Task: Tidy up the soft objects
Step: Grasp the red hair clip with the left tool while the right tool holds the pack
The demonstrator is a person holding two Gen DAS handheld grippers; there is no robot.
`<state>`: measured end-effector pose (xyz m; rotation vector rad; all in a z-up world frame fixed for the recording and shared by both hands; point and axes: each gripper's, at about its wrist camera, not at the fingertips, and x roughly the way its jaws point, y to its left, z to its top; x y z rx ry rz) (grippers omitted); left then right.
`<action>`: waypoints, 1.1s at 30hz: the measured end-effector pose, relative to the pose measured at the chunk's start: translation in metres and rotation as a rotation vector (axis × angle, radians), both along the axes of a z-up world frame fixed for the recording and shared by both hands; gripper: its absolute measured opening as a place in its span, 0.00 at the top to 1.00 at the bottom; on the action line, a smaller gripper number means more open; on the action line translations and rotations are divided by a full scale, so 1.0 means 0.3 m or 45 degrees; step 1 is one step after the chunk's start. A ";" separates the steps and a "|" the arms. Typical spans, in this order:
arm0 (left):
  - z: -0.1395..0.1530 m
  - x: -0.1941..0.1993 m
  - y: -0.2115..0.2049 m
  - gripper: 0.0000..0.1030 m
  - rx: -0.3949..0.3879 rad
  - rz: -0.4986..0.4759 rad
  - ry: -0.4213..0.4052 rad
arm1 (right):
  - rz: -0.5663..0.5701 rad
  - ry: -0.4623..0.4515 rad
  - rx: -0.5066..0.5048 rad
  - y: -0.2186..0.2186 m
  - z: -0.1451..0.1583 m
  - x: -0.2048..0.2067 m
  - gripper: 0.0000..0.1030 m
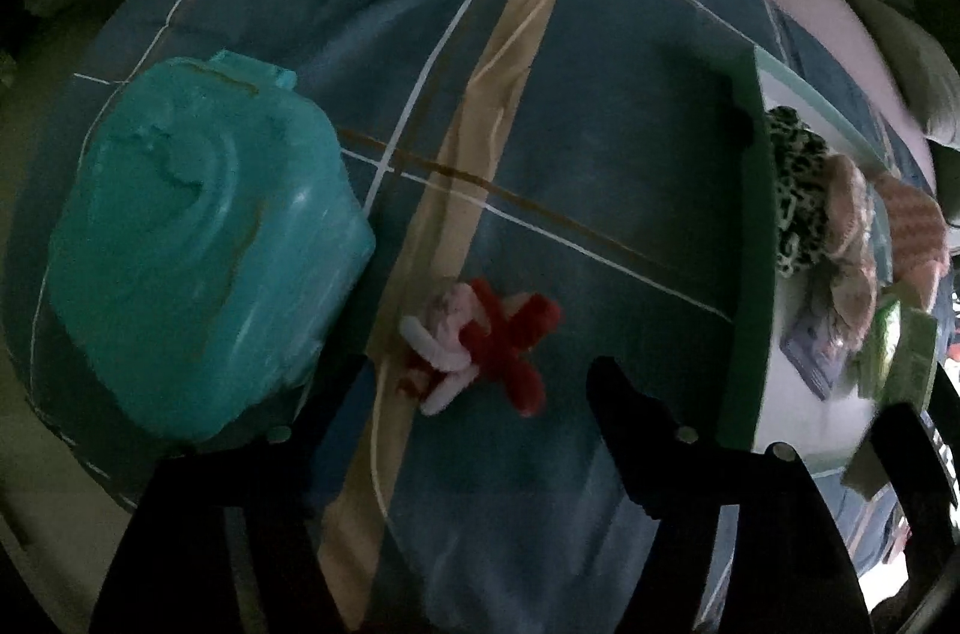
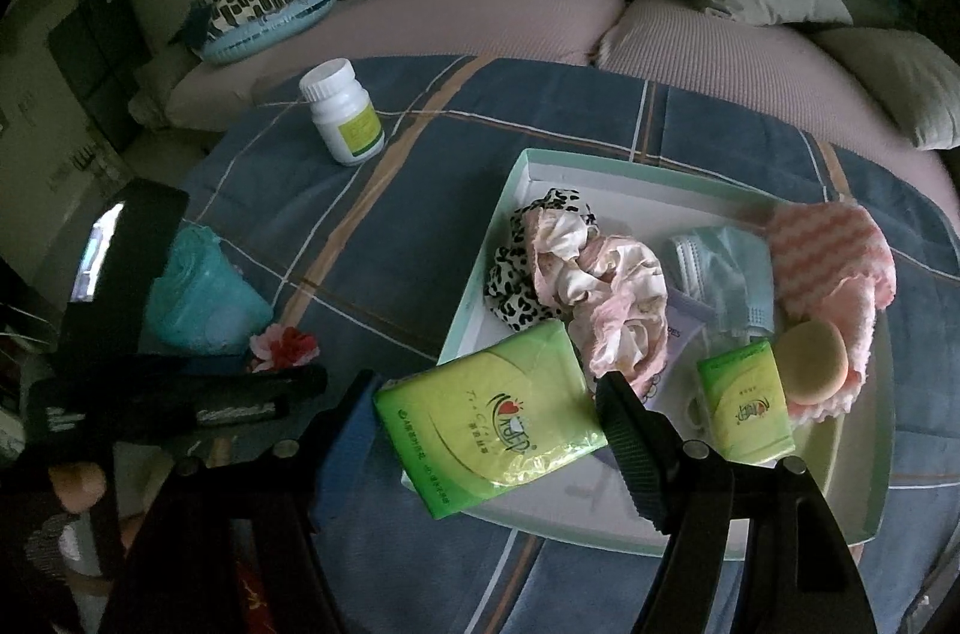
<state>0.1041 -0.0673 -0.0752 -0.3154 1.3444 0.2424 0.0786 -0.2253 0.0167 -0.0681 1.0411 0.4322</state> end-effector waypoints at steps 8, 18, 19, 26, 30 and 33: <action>-0.025 0.005 0.032 0.34 -0.003 0.022 -0.002 | -0.009 0.019 -0.002 -0.005 -0.012 0.007 0.27; -0.040 -0.050 0.043 0.50 -0.004 0.035 -0.020 | -0.005 0.023 -0.005 -0.003 -0.015 0.006 0.27; -0.040 -0.053 0.046 0.51 -0.011 0.040 -0.021 | -0.004 0.025 -0.006 -0.002 -0.015 0.006 0.27; -0.025 -0.071 0.056 0.58 -0.032 0.039 -0.023 | -0.006 0.032 0.002 -0.003 -0.014 0.006 0.27; -0.005 -0.080 0.072 0.60 -0.061 0.036 -0.030 | -0.020 0.031 0.012 -0.011 -0.009 0.009 0.27; 0.006 -0.095 0.098 0.61 -0.079 0.035 -0.037 | -0.036 0.026 0.021 -0.024 -0.001 0.012 0.27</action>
